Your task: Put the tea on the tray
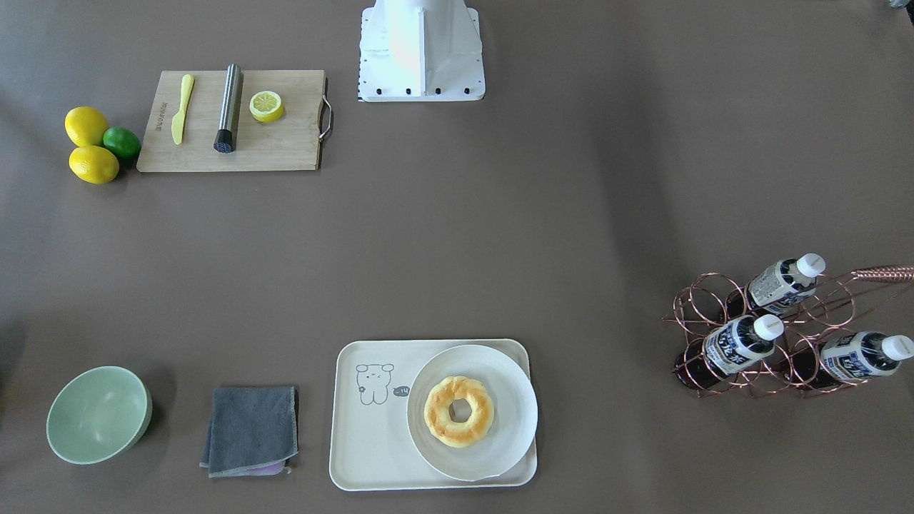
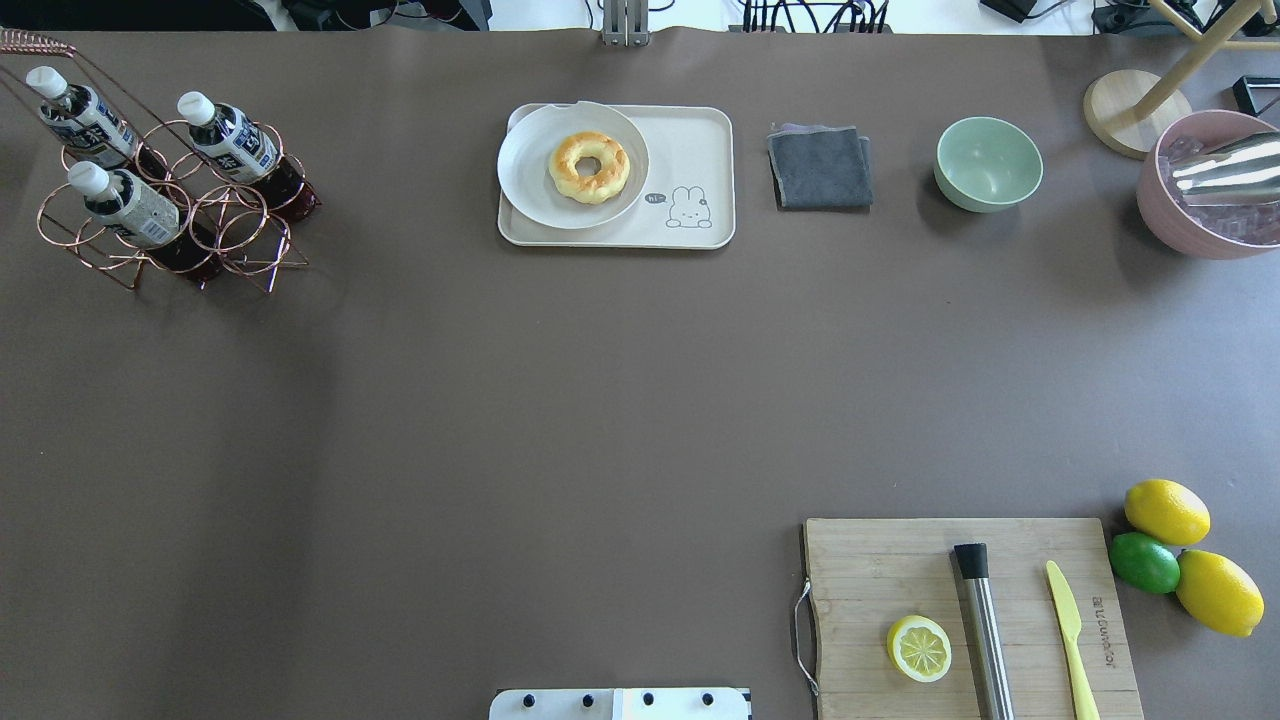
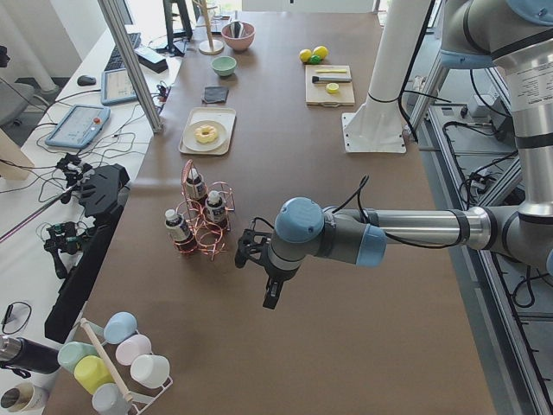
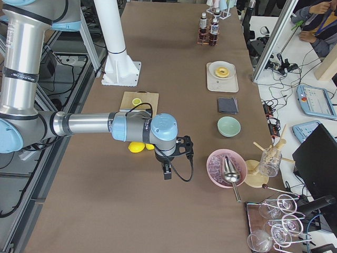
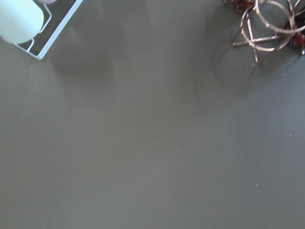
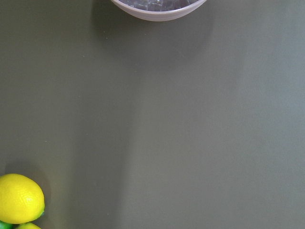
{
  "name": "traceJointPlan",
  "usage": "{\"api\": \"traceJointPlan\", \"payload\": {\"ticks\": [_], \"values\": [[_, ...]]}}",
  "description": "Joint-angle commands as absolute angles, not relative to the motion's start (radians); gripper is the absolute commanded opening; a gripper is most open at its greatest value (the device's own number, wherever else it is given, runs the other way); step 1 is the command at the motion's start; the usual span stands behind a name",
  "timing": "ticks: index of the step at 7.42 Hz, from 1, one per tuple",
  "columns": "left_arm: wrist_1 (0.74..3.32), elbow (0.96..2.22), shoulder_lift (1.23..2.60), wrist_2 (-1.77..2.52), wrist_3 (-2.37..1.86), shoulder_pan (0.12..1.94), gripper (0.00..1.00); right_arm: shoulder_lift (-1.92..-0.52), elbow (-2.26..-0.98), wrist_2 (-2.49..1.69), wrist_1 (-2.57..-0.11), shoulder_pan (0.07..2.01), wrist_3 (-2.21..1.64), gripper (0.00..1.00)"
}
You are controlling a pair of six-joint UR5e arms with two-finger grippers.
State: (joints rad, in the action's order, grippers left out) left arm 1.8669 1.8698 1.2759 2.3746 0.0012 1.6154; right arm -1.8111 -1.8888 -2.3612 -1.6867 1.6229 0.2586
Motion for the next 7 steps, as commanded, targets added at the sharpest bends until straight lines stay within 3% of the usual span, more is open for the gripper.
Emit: {"api": "traceJointPlan", "payload": {"ticks": [1, 7], "values": [[2.145, 1.896, 1.299, 2.346, -0.373, 1.446, 0.97, -1.812, -1.888, -2.373, -1.687, 1.623, 0.258, 1.00], [2.207, 1.956, 1.452, 2.064, -0.731, 1.176, 0.97, -1.809, -1.890, -2.378, -1.686, 1.621, 0.268, 1.00]]}}
